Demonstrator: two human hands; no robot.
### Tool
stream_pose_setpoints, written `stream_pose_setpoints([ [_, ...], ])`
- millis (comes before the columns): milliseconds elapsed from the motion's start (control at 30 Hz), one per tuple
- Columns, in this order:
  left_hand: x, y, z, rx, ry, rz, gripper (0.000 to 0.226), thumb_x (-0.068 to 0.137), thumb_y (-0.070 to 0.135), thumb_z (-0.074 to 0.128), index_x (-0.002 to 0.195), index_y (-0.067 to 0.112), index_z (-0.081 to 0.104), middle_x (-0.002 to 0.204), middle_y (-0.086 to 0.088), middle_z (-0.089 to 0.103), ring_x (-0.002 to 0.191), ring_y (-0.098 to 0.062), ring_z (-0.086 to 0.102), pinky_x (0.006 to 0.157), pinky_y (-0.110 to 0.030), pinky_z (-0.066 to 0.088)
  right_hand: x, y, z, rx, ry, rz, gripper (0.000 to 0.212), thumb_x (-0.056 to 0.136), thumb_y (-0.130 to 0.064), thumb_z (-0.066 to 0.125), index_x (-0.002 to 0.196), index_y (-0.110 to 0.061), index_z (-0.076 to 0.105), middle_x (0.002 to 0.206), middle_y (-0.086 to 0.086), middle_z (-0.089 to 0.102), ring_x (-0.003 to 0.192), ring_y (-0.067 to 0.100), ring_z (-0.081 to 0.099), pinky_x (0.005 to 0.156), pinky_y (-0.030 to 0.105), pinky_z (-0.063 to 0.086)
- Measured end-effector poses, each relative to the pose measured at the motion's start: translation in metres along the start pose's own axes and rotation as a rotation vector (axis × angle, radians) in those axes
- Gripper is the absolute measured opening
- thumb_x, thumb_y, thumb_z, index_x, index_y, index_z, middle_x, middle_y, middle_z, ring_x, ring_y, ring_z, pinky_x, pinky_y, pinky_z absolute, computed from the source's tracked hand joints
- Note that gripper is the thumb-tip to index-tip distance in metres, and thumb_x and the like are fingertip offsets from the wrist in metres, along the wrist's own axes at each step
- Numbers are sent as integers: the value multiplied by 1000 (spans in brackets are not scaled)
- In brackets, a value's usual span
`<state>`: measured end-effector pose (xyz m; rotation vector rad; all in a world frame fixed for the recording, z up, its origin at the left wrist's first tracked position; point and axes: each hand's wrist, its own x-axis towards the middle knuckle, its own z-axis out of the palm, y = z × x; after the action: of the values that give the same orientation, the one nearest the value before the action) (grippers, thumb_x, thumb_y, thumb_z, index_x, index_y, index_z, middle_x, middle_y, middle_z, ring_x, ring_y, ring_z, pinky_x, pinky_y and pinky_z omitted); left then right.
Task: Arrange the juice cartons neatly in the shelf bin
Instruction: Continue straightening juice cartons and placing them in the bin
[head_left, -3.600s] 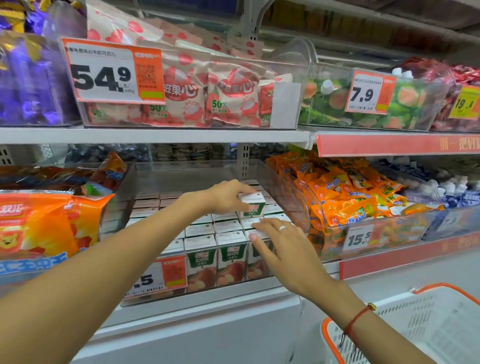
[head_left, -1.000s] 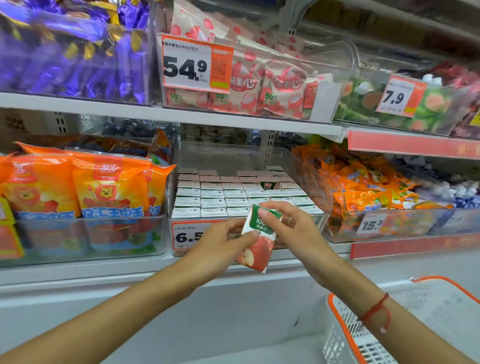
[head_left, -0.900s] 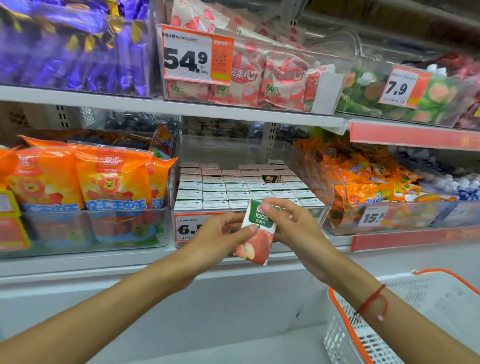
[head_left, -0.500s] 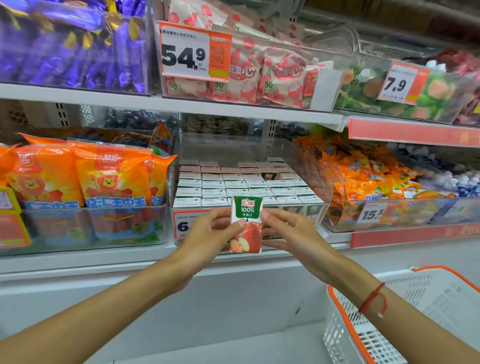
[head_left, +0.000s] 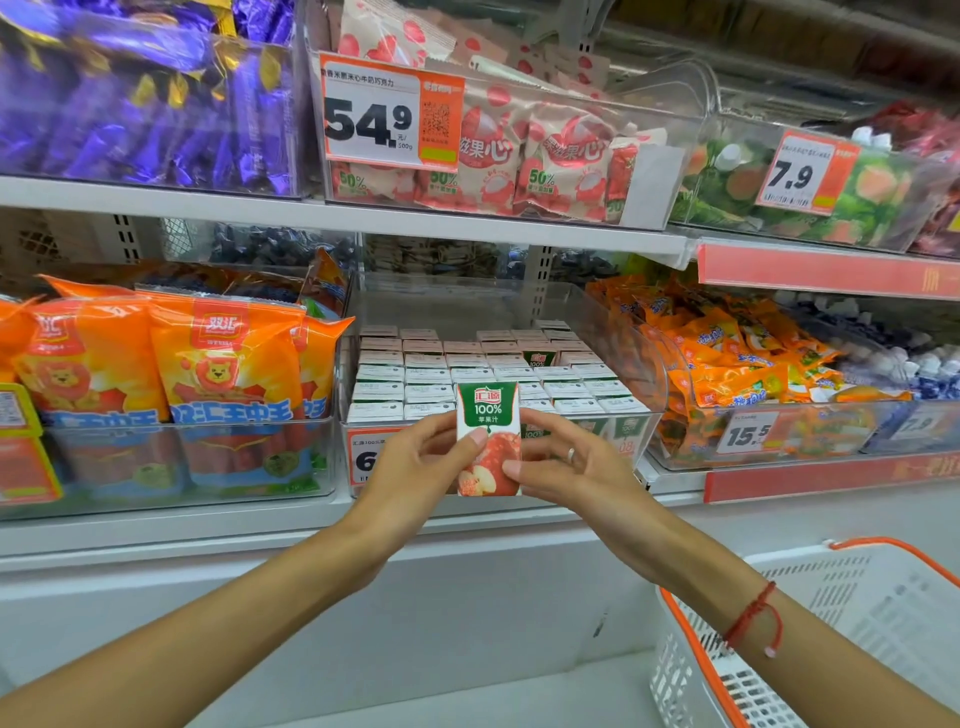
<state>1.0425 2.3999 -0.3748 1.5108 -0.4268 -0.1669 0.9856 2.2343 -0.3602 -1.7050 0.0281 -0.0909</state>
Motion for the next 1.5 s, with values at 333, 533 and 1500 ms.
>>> stream_pose_setpoints([
  [333,2,6,-7,-12,75,-33,20,79,42,74,96,31,71,88,15,76,87,-6,72,74,-21,58,-3,0,19,-317,208,-229,43,70,-29,86,107,-37,65,79,-10,65,71,4,64,66,18,54],
  [533,-2,17,-17,-6,-241,-112,30,87,39,66,115,29,66,103,11,75,98,-3,69,73,-11,53,-2,-10,10,-37,195,-133,18,85,-31,70,86,-13,72,75,1,74,67,12,70,63,18,55],
  [1500,-5,24,-6,-175,-173,-53,12,92,29,61,102,35,64,94,19,74,86,3,70,63,-8,51,-8,-10,3,-42,-94,47,37,70,-36,80,105,-32,69,99,-10,76,95,3,70,82,16,55],
])
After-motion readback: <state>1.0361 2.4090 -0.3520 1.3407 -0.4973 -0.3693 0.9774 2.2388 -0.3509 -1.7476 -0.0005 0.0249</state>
